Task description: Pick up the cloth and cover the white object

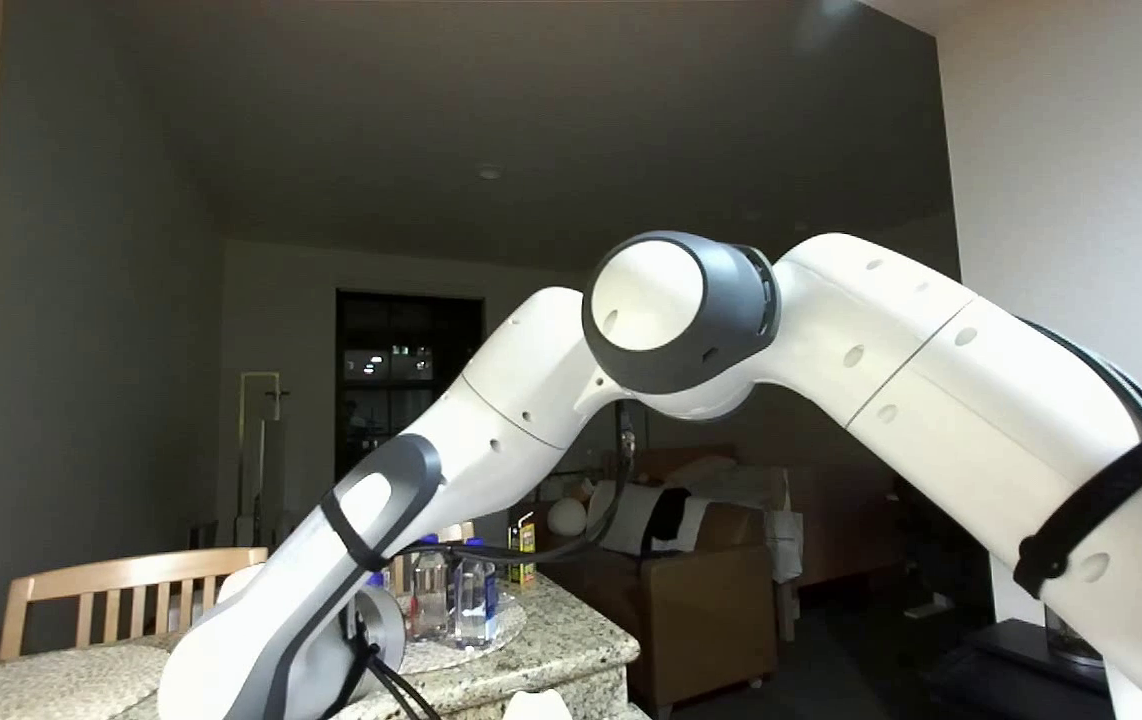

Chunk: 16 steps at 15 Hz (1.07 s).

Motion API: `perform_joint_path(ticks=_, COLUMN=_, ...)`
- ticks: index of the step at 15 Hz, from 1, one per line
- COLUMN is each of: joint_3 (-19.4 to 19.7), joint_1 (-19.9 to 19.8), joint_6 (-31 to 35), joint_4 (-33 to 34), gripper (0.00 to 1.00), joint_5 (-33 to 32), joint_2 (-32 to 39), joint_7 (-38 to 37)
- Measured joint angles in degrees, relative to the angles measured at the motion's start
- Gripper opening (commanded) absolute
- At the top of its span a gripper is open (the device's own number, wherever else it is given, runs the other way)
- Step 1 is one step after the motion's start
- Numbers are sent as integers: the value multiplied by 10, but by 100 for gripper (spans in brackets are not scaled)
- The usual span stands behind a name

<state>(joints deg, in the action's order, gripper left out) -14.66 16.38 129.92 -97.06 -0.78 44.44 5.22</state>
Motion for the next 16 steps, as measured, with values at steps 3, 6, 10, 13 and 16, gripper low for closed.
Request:
perform_joint_path(ticks=3, joint_3=34, joint_1=34, joint_6=-16, joint_4=-9, gripper=10, joint_5=-33, joint_2=-40, joint_7=-62)
perform_joint_path(ticks=6, joint_3=65, joint_1=72, joint_6=-68, joint_4=-14, gripper=10, joint_5=-86, joint_2=-87, joint_7=-124)
perform_joint_path(ticks=10, joint_3=85, joint_1=86, joint_6=-156, joint_4=-1, gripper=10, joint_5=-137, joint_2=-124, joint_7=-150)
perform_joint_path(ticks=13, joint_3=101, joint_1=77, joint_6=-205, joint_4=25, gripper=10, joint_5=-166, joint_2=-127, joint_7=-147)
perform_joint_path(ticks=16, joint_3=111, joint_1=51, joint_6=-230, joint_4=54, gripper=10, joint_5=-183, joint_2=-126, joint_7=-117)
